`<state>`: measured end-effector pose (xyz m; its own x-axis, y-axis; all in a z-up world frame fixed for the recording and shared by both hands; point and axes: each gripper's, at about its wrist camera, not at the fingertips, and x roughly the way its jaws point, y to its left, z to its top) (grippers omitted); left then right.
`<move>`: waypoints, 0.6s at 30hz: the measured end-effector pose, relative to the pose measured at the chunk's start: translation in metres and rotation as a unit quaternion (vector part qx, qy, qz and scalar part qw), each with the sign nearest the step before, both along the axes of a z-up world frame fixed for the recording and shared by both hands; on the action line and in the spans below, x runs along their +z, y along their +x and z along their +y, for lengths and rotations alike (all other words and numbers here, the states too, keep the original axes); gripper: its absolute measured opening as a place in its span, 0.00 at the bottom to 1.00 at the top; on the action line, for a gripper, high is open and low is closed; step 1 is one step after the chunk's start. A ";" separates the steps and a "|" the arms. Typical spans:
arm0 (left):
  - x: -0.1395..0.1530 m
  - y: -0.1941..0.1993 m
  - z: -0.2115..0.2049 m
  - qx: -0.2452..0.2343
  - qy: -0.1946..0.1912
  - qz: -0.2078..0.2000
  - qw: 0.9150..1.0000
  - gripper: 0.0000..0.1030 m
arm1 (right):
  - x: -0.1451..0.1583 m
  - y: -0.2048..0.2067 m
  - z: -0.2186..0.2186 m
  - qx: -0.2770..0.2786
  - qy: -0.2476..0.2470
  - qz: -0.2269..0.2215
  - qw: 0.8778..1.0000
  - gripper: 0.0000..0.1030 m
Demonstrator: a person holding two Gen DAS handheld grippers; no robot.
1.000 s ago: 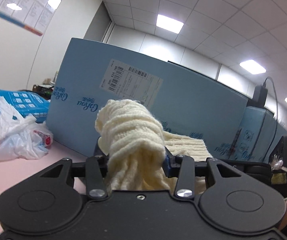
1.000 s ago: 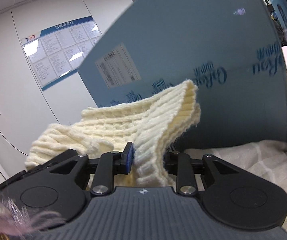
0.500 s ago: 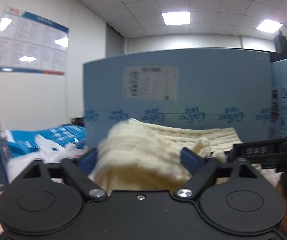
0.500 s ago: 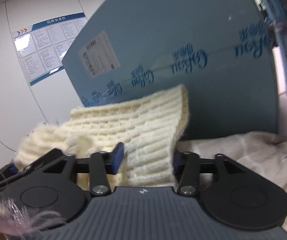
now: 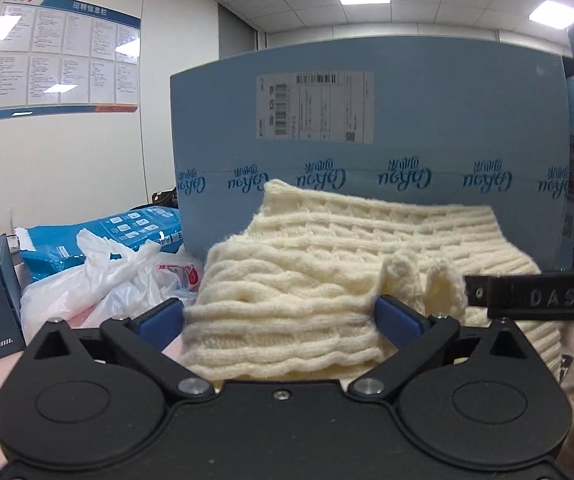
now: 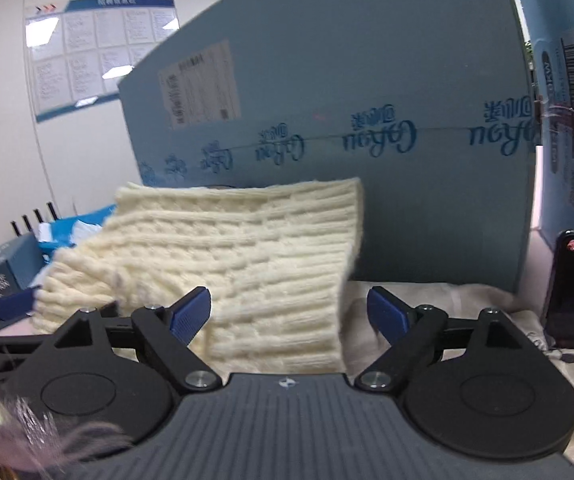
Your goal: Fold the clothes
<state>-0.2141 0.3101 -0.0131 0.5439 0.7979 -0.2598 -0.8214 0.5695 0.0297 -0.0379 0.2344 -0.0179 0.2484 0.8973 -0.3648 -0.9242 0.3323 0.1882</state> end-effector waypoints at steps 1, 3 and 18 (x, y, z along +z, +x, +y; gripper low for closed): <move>0.000 -0.001 0.001 0.000 -0.002 -0.005 1.000 1.00 | 0.001 -0.001 0.000 -0.002 0.001 -0.009 1.000 0.82; 0.001 -0.004 0.002 -0.001 -0.006 -0.016 1.000 1.00 | 0.003 -0.004 -0.003 -0.004 0.010 -0.015 1.000 0.82; 0.018 -0.025 -0.033 0.019 0.037 -0.063 0.997 1.00 | 0.006 -0.028 -0.048 -0.010 -0.025 -0.027 0.999 0.86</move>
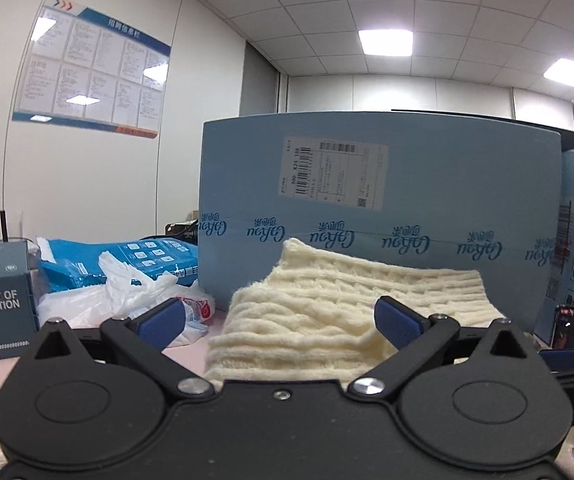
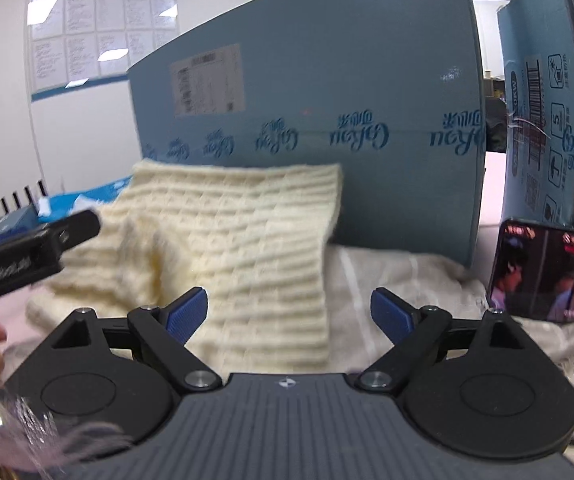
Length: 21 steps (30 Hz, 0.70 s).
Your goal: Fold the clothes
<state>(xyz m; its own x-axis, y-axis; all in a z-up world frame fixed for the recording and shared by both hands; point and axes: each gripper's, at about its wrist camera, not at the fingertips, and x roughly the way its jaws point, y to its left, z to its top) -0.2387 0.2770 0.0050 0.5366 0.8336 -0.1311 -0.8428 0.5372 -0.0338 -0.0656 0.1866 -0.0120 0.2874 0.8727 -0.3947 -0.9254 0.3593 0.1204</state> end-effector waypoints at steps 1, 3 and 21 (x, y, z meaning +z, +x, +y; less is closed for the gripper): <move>0.000 -0.001 -0.006 0.004 0.002 0.005 1.000 1.00 | 0.000 -0.003 -0.004 0.000 -0.004 -0.005 1.000 0.86; -0.001 -0.003 -0.018 0.012 0.004 0.013 1.000 1.00 | 0.000 -0.009 -0.012 -0.003 -0.009 -0.016 1.000 0.86; -0.010 -0.019 -0.089 0.066 -0.095 0.021 0.993 1.00 | 0.010 -0.024 -0.074 -0.002 -0.020 -0.011 1.000 0.87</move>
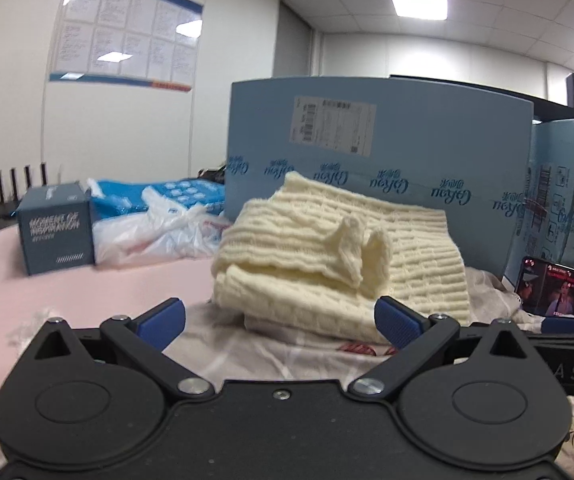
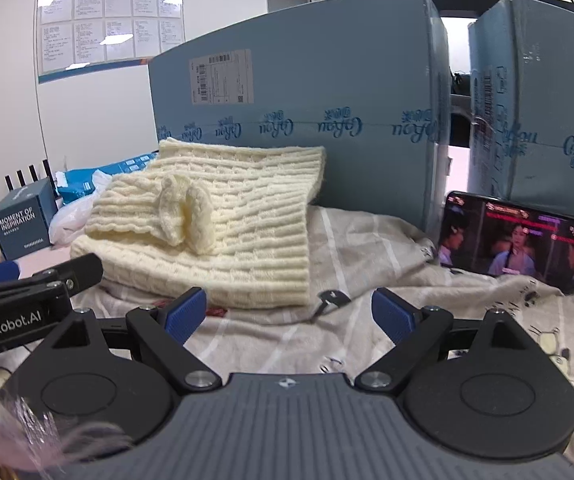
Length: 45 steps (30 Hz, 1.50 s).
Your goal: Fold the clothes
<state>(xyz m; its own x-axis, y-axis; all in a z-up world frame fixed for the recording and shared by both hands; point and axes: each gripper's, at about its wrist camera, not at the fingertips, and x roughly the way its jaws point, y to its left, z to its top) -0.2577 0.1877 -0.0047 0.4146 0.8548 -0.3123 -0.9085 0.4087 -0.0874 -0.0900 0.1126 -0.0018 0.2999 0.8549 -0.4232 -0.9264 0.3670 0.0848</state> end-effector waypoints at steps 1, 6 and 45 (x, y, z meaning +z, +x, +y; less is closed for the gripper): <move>-0.001 0.001 -0.002 0.006 -0.004 -0.002 1.000 1.00 | 0.000 0.001 -0.002 0.001 0.001 0.002 1.000 0.87; -0.005 0.007 -0.008 0.032 0.003 0.000 0.999 1.00 | -0.004 0.009 -0.007 -0.003 0.001 0.014 1.000 0.87; -0.012 0.005 -0.015 0.007 -0.004 -0.043 0.999 1.00 | -0.007 0.021 -0.023 -0.021 0.009 0.026 0.999 0.87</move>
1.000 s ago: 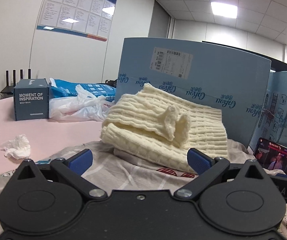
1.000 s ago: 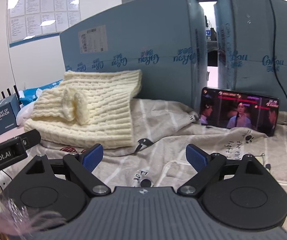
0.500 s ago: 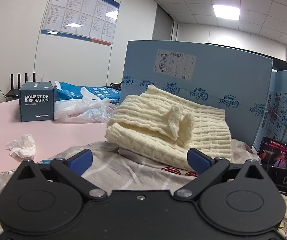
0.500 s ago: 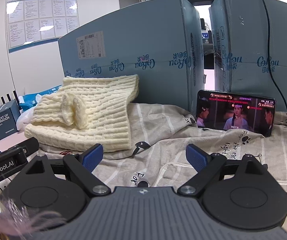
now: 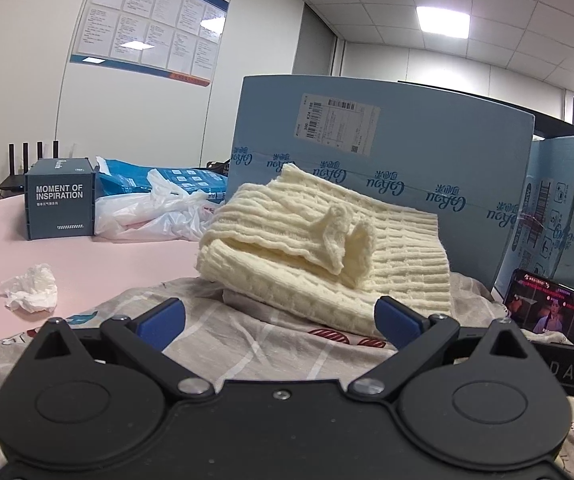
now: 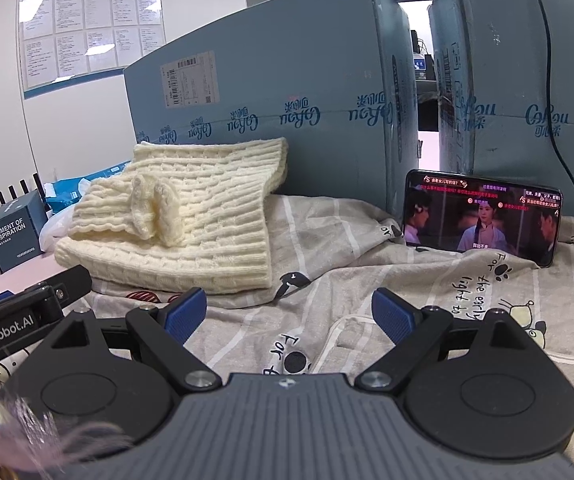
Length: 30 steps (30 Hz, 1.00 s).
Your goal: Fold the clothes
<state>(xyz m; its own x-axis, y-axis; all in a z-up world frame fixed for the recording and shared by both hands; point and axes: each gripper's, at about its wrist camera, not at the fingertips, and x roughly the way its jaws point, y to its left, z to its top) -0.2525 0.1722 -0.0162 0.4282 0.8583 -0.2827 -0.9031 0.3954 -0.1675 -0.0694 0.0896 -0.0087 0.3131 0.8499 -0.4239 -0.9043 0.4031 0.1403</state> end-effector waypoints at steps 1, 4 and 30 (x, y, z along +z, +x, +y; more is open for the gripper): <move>0.000 0.000 0.000 0.000 0.000 0.000 1.000 1.00 | 0.000 0.000 0.000 0.000 0.001 0.000 1.000 0.87; 0.000 0.000 0.001 -0.001 0.000 0.000 1.000 1.00 | 0.000 0.000 0.000 0.001 0.001 0.000 1.000 0.87; 0.000 0.000 0.001 -0.003 0.000 0.000 1.000 1.00 | 0.001 0.000 -0.001 0.000 0.005 0.000 1.000 0.87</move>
